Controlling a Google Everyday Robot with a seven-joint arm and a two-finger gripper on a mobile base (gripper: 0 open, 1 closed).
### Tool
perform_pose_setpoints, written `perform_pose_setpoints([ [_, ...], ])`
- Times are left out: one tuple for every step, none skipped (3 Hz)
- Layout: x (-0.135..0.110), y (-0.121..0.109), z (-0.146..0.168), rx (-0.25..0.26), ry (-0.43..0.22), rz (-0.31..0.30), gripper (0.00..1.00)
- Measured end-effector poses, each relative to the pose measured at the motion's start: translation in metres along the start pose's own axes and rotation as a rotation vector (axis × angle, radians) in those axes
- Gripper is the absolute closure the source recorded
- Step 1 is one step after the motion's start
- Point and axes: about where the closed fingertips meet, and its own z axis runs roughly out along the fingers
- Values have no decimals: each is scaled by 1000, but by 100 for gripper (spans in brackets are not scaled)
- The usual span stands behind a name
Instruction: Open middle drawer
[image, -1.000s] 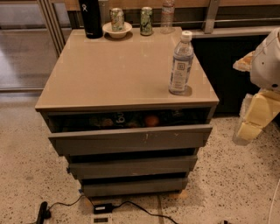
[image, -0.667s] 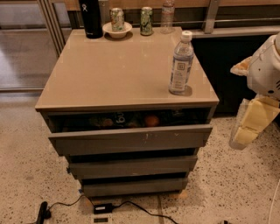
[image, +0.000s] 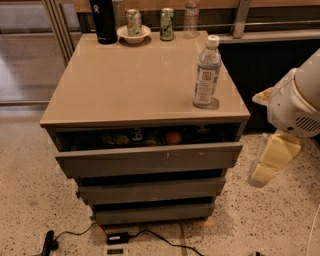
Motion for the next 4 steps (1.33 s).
perform_pose_setpoints([
  [2,13,30,-36,-18,7,0],
  [9,23,65,-76,-66,46,0],
  [18,39,106,-151,-110,88,0],
  [18,39,106,-151,-110,88,0],
])
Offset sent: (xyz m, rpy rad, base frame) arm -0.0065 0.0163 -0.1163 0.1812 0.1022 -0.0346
